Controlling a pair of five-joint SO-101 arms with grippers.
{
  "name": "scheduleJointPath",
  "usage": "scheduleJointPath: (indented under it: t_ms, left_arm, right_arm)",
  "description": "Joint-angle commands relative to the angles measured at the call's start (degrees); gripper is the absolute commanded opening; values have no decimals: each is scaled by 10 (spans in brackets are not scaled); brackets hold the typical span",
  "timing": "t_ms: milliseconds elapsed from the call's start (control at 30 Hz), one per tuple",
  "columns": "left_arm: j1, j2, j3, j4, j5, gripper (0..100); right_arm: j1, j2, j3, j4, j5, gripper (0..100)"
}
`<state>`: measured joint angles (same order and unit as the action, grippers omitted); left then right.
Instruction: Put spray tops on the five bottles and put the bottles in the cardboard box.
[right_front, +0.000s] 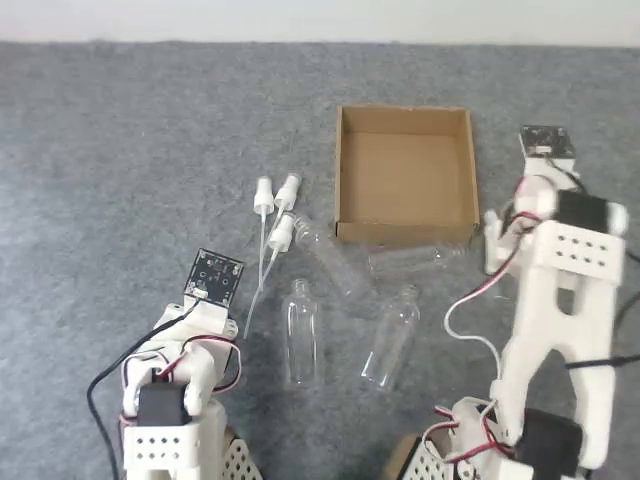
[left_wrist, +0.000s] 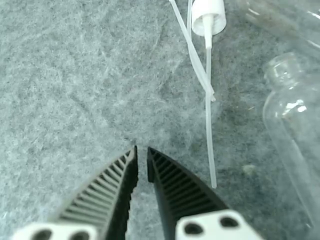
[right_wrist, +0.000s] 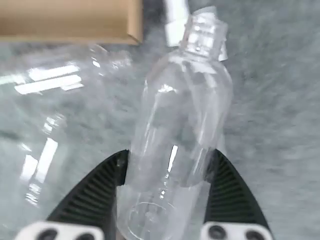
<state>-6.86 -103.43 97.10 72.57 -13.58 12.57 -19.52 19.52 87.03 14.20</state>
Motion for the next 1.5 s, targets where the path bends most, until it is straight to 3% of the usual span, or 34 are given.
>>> scheduleJointPath:
  t_ms: [0, 133, 300, 533, 767, 833, 900, 1067, 1233, 1467]
  left_arm:
    - [2, -11, -6, 2, -3, 27]
    - [3, -11, -6, 2, -3, 27]
    - [3, -11, -6, 2, -3, 27]
    - [1, -11, -6, -5, -4, 27]
    - [-1, -11, -6, -100, -7, 30]
    - [2, -11, -15, -120, -46, 30]
    - [-5, -11, -42, -106, -84, 31]
    - [-31, 6, -122, -78, -78, 78]
    - [-32, 179, -264, -62, -76, 96]
    - [-30, 598, -605, -21, -20, 98]
  right_arm:
    - [102, -35, -67, 14, 194, 87]
    - [186, -35, -76, -29, 320, 87]
    - [247, 20, -65, -126, 360, 87]
    - [267, 176, -65, -225, 438, 87]
    - [267, 258, -63, -265, 459, 90]
    - [268, 276, -63, -280, 456, 92]
    - [269, 291, -63, -282, 456, 107]
    - [269, 313, -64, -279, 456, 226]
    - [266, 313, -66, -279, 457, 329]
    - [265, 313, -66, -279, 457, 351]
